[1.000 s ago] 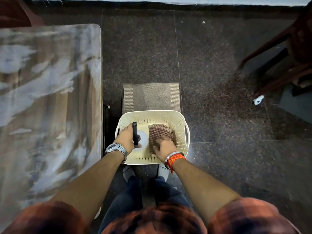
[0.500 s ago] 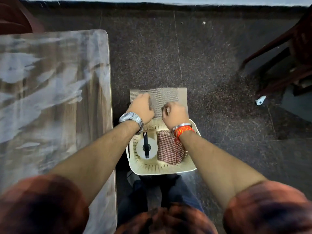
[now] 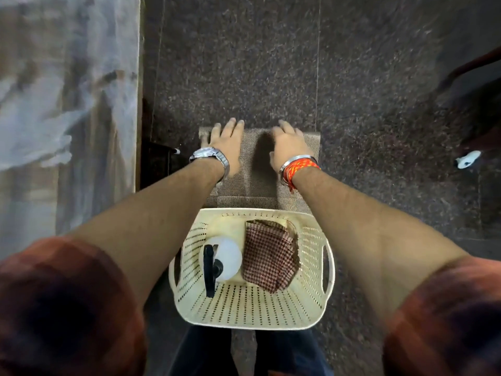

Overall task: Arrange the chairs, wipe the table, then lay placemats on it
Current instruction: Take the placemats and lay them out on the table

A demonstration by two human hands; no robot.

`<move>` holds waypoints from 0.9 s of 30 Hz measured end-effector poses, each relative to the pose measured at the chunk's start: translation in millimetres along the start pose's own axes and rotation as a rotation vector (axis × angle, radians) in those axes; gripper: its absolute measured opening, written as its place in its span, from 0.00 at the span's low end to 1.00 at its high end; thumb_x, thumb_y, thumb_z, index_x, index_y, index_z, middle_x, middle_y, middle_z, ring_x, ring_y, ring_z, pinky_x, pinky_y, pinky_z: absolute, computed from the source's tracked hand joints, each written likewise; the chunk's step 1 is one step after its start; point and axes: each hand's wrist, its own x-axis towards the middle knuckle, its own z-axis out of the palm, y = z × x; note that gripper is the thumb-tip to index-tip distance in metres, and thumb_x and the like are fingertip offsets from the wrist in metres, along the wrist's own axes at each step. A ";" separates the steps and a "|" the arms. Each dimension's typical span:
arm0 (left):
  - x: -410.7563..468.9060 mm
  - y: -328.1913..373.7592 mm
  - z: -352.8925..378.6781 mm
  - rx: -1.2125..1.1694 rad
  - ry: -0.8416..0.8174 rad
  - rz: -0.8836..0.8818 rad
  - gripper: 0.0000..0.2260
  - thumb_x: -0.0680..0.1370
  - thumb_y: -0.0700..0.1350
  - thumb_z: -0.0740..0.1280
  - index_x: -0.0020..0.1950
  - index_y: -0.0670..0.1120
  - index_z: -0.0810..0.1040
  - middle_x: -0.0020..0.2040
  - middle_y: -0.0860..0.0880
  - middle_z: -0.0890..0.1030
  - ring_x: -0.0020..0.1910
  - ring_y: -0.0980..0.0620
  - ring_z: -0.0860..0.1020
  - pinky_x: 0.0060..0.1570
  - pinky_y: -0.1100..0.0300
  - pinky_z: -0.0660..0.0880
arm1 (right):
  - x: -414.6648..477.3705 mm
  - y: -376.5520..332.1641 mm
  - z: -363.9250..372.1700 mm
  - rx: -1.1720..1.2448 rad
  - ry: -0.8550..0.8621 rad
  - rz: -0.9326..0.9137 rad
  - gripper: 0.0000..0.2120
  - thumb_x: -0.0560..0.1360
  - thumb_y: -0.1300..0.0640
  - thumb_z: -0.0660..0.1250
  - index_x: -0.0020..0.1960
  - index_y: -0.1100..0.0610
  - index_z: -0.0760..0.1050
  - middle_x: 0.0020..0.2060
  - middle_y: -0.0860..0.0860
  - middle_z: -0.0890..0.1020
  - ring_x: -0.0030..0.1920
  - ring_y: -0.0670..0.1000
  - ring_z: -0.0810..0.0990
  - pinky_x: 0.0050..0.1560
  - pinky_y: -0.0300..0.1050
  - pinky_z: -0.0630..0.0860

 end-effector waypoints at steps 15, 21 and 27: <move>-21.4 1.1 -26.1 0.209 0.061 -0.031 0.16 0.74 0.44 0.71 0.61 0.48 0.79 0.60 0.43 0.79 0.61 0.41 0.76 0.58 0.49 0.73 | -14.0 0.4 -23.8 -0.236 -0.153 -0.216 0.18 0.71 0.60 0.66 0.60 0.52 0.77 0.56 0.58 0.78 0.59 0.60 0.74 0.57 0.48 0.72; -105.4 -12.8 -70.3 -0.128 0.131 0.022 0.09 0.76 0.45 0.66 0.56 0.52 0.77 0.55 0.47 0.80 0.56 0.42 0.79 0.53 0.52 0.75 | -75.8 -42.5 -94.6 -0.185 -0.139 -0.209 0.16 0.70 0.58 0.64 0.57 0.51 0.80 0.51 0.56 0.82 0.52 0.59 0.80 0.52 0.49 0.78; -241.3 -68.7 -133.3 -0.359 0.421 0.040 0.18 0.77 0.41 0.64 0.62 0.59 0.79 0.55 0.49 0.84 0.56 0.45 0.80 0.55 0.51 0.76 | -162.9 -151.1 -181.5 -0.114 0.057 -0.386 0.13 0.71 0.59 0.65 0.51 0.45 0.82 0.46 0.53 0.84 0.50 0.57 0.80 0.50 0.48 0.78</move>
